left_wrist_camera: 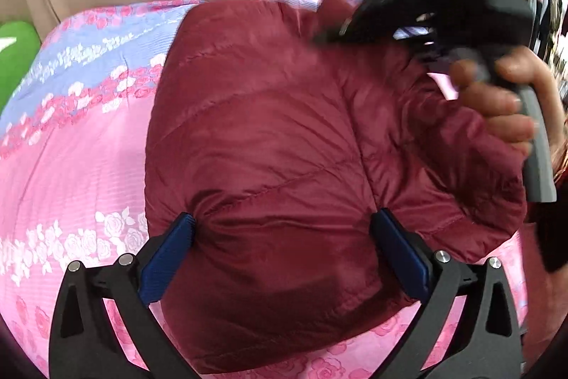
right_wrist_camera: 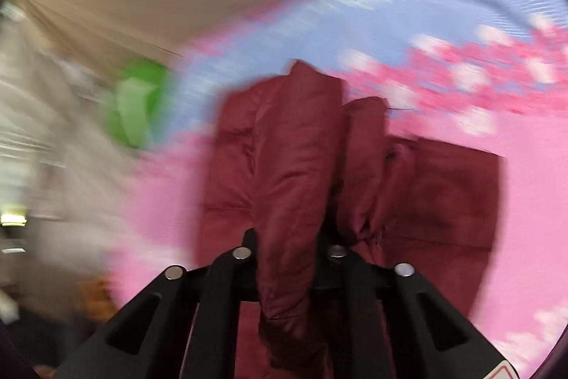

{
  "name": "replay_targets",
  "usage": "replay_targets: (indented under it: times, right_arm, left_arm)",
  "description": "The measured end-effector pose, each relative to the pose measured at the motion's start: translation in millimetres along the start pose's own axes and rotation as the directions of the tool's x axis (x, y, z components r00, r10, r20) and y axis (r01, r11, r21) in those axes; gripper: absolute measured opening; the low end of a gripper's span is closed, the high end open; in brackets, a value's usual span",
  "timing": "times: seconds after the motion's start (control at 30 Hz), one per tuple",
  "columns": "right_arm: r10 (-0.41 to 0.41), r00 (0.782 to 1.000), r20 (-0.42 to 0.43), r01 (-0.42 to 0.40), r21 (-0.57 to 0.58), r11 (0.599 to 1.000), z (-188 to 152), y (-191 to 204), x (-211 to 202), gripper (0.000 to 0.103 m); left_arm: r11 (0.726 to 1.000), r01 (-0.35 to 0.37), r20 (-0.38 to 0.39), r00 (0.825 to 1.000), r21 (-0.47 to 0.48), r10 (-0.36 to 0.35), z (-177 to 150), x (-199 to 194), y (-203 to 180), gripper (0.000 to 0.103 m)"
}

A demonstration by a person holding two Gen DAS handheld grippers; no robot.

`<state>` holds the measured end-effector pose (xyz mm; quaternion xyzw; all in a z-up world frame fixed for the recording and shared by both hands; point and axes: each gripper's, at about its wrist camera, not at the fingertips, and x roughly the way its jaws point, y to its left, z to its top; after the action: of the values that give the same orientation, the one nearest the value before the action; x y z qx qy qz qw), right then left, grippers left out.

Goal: Fold large clothes

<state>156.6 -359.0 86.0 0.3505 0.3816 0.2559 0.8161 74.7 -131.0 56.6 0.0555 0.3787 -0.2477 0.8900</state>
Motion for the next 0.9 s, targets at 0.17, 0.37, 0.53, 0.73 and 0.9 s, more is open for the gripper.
replay_targets:
  times: [0.17, 0.37, 0.53, 0.73, 0.9]
  right_arm:
    - [0.022, 0.999, 0.045, -0.032, 0.235, 0.971, -28, -99, -5, 0.006]
    - [-0.090, 0.993, 0.070, 0.070, 0.254, 0.965, -40, -93, -25, 0.020]
    - [-0.339, 0.918, 0.205, 0.334, 0.061, 0.941, -68, -15, -86, 0.028]
    - [-0.301, 0.930, 0.210, 0.314, -0.033, 0.949, -133, 29, -102, 0.003]
    - [-0.545, 0.834, 0.088, 0.548, -0.020, 0.836, -178, -2, -70, 0.000]
  left_arm:
    - [0.998, 0.053, 0.016, 0.998, 0.035, -0.053, 1, -2, -9, 0.098]
    - [0.997, -0.019, -0.026, 0.999, 0.069, 0.021, 4, 12, -21, 0.098]
    - [0.998, -0.028, -0.034, 0.999, 0.062, 0.030, 4, 13, -20, 0.098]
    - [0.997, -0.036, -0.029, 0.999, 0.070, 0.038, 1, 14, -21, 0.098]
    - [0.997, -0.030, -0.030, 0.999, 0.064, 0.032, -4, 10, -22, 0.098]
